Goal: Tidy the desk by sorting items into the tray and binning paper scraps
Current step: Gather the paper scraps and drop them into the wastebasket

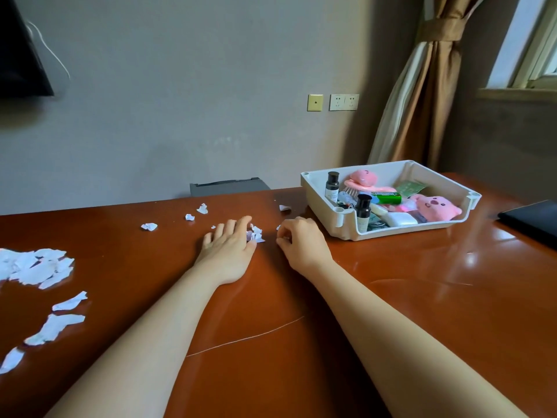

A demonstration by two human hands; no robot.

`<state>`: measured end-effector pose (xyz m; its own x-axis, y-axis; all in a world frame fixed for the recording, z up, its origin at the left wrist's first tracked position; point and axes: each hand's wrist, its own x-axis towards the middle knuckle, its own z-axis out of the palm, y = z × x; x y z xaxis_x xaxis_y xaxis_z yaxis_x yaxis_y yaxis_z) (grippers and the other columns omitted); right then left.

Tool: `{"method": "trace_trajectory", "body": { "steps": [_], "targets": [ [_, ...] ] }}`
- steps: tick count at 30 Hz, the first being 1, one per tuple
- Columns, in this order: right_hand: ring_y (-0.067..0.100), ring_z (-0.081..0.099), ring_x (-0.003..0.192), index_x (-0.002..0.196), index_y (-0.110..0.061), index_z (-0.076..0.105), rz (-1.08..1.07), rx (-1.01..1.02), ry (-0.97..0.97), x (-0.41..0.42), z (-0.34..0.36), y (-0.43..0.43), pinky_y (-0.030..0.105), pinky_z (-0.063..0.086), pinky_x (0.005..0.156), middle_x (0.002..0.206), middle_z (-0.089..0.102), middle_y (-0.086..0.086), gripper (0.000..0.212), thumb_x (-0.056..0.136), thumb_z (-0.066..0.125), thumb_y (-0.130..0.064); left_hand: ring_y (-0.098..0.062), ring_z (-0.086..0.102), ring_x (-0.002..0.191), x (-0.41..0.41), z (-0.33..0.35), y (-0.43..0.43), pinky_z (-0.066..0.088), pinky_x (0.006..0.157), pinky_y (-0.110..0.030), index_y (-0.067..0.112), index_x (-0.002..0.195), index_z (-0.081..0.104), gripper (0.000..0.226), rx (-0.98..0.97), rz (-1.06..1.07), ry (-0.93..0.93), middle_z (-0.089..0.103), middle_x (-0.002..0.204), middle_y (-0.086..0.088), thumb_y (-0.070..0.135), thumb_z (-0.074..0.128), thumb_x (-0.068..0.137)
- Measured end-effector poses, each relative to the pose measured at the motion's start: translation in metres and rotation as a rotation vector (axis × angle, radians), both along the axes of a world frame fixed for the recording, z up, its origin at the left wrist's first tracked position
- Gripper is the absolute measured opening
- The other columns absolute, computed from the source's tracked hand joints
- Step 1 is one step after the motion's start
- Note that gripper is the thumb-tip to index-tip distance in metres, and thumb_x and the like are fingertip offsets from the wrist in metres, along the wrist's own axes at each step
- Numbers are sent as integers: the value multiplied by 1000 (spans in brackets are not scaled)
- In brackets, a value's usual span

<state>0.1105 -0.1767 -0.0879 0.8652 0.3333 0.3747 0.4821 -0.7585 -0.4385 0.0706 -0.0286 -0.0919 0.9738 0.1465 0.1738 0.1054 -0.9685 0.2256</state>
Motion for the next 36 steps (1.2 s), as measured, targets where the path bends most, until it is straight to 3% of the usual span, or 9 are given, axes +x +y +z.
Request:
{"method": "trace_trajectory", "body": {
  "steps": [3, 6, 9, 11, 17, 21, 26, 30, 36],
  "targets": [
    [26, 42, 119, 101, -15, 66, -31, -30, -32, 7, 0, -1, 38, 41, 94, 125, 50, 5, 15, 90, 58, -20, -21, 24, 137, 5, 1, 1, 19, 112, -42, 32, 150, 7, 55, 36, -13, 41, 28, 147, 0, 46, 21, 99],
    [27, 40, 126, 109, -16, 59, -22, -52, 40, 14, 0, 0, 40, 36, 102, 141, 38, 4, 20, 91, 55, -24, -20, 26, 133, 9, 1, 3, 20, 111, -42, 39, 145, 19, 53, 29, -43, 27, 28, 144, 3, 55, 24, 95],
    [27, 47, 120, 123, -16, 49, 29, -42, 82, 20, 1, 3, 38, 41, 99, 139, 43, 5, 31, 93, 51, -24, -22, 25, 137, 15, 0, 5, 19, 112, -45, 41, 139, 28, 48, -22, -58, -12, 16, 152, 4, 56, 31, 93],
    [27, 46, 119, 127, -16, 49, 44, -46, 81, 25, 2, 5, 37, 42, 98, 132, 51, 7, 33, 95, 49, -24, -21, 28, 134, 20, 1, 6, 21, 110, -43, 40, 133, 36, 40, -41, -75, -26, 22, 149, 5, 52, 35, 94],
    [27, 56, 102, 99, -10, 62, 65, -34, 21, 36, -1, 11, 28, 44, 74, 115, 57, 11, 12, 93, 53, -14, -20, 38, 119, 32, 0, 9, 30, 101, -36, 28, 113, 45, 19, -40, -93, -63, 43, 129, 3, 27, 32, 100],
    [27, 60, 94, 95, -10, 60, 73, -53, -8, 33, 1, 13, 34, 50, 73, 109, 61, 10, 9, 93, 52, -14, -19, 44, 109, 37, -1, 9, 35, 91, -31, 21, 108, 48, 19, -77, -72, -120, 49, 120, -1, 17, 31, 100],
    [33, 60, 89, 91, -17, 52, -2, -152, -42, 27, 4, 12, 33, 40, 64, 98, 65, 10, 19, 95, 49, -35, -18, 54, 86, 36, -2, 6, 43, 70, -27, 18, 94, 50, 20, -131, -17, -221, 60, 101, -4, 10, 33, 99],
    [31, 61, 87, 89, -14, 54, -17, -150, -30, 24, 7, 13, 31, 41, 63, 95, 65, 10, 21, 93, 51, -35, -22, 60, 79, 31, 2, 5, 48, 65, -29, 12, 95, 56, 23, -66, -2, -262, 64, 90, -9, 17, 35, 101],
    [26, 51, 83, 77, -14, 45, 7, -66, -33, 39, 7, 16, 30, 37, 62, 87, 53, 5, 22, 93, 54, -27, -30, 61, 82, 35, 8, 22, 44, 63, -31, 8, 89, 50, 22, -181, 147, -423, 58, 82, -11, 29, 47, 97]
  ]
}}
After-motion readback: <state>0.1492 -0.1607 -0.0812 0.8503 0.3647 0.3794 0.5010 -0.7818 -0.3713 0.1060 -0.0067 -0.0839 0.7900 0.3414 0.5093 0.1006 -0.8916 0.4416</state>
